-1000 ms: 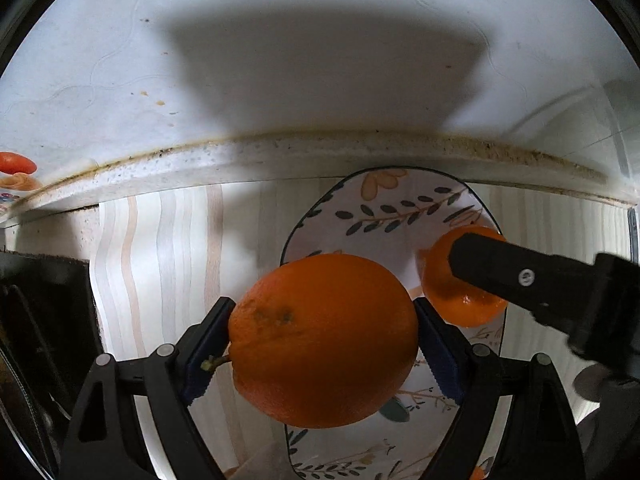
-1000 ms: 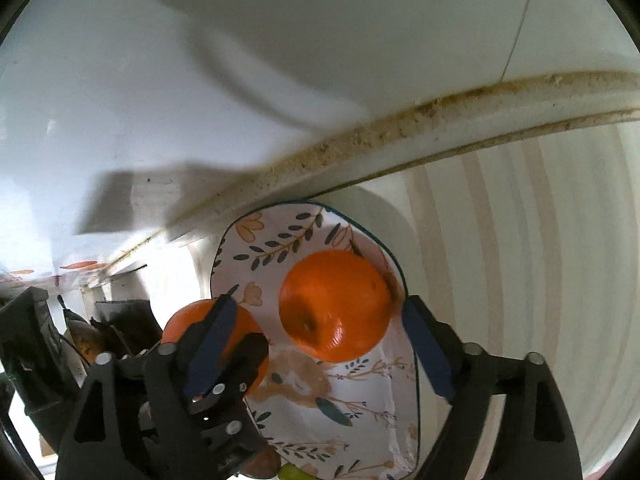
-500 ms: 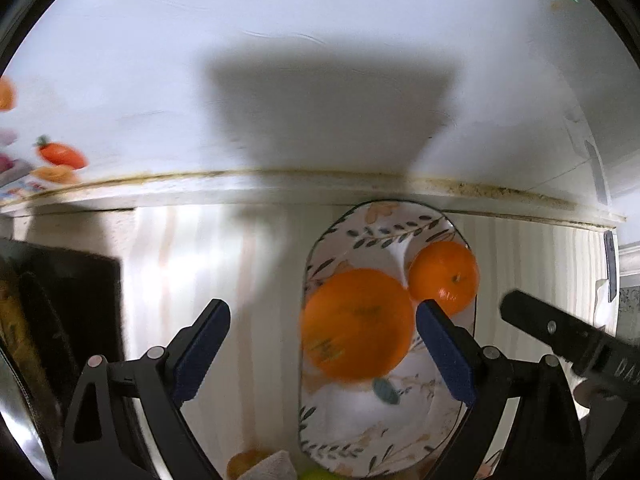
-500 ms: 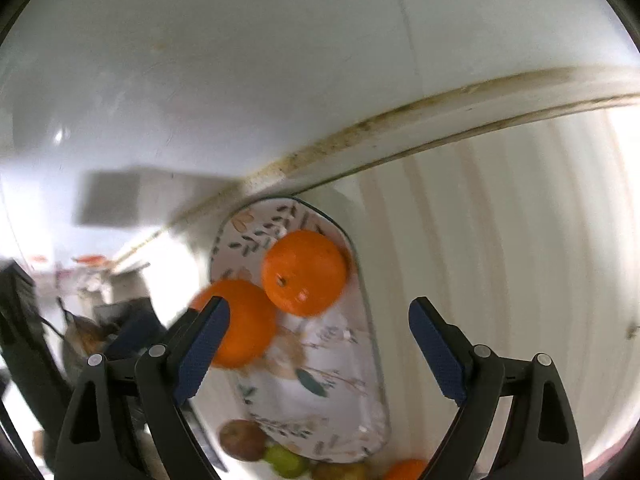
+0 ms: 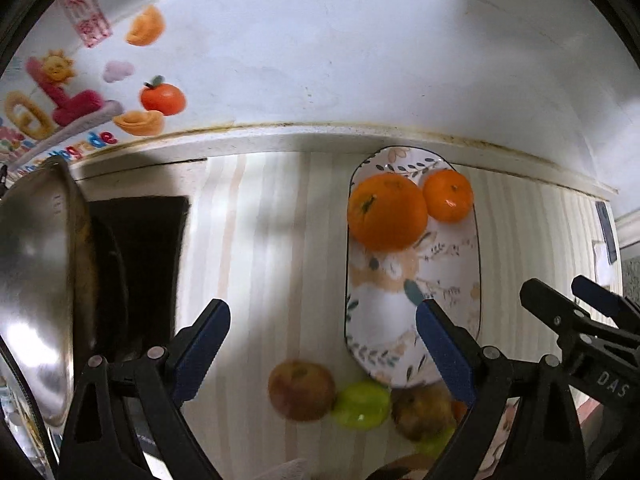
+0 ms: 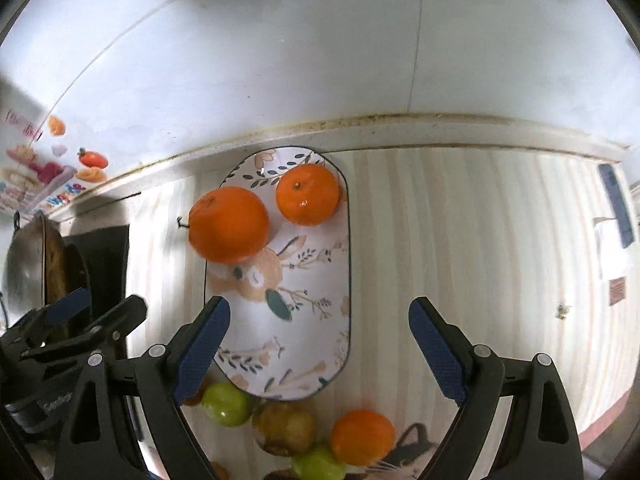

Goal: Organize fruits
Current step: 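Lift both tools away from the plate, then grasp the red apple with the left tool while the right tool grasps an orange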

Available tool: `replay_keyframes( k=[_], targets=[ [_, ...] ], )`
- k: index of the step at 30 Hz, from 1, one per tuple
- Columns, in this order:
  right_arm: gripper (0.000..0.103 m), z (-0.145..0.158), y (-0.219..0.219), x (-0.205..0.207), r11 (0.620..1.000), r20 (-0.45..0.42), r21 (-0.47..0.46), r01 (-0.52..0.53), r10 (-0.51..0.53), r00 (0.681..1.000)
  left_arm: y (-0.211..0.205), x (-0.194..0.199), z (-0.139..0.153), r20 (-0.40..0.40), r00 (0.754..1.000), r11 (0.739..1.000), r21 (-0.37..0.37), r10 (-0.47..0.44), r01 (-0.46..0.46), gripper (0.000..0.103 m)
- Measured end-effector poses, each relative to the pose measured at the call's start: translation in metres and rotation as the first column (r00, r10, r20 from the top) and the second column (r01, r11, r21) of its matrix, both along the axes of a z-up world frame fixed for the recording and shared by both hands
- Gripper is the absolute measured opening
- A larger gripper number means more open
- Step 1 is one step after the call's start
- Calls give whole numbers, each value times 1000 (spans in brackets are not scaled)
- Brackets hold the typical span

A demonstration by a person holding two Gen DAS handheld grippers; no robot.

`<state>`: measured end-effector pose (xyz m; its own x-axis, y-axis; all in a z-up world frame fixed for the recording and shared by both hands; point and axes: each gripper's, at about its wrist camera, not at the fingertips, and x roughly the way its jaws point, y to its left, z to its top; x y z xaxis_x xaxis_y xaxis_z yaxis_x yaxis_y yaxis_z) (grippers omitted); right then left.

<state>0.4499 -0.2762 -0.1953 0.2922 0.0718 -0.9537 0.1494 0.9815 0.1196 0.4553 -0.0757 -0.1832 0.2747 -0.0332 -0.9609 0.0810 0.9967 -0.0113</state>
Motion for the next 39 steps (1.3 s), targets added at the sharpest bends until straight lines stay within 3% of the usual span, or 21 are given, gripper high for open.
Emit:
replay_keyframes(
  k=[16, 25, 31, 35, 39],
  targets=[
    [93, 80, 34, -104, 999, 155, -45, -1, 8, 988, 13, -79, 70, 151, 988, 1000, -18, -13, 16, 95],
    [93, 94, 34, -132, 999, 175, 25, 20, -24, 984, 22, -94, 78, 157, 988, 998, -56, -5, 14, 95],
    [93, 55, 6, -129, 989, 82, 120, 88, -98, 992, 30, -81, 34, 104, 995, 1000, 9, 5, -6, 98],
    [93, 3, -17, -125, 978, -24, 130, 161, -159, 987, 40, -63, -18, -22, 1000, 999, 27, 23, -22, 98],
    [93, -51, -37, -124, 954, -140, 193, 228, -203, 969, 45, -47, -67, -147, 989, 1000, 1, 20, -20, 98]
  ],
)
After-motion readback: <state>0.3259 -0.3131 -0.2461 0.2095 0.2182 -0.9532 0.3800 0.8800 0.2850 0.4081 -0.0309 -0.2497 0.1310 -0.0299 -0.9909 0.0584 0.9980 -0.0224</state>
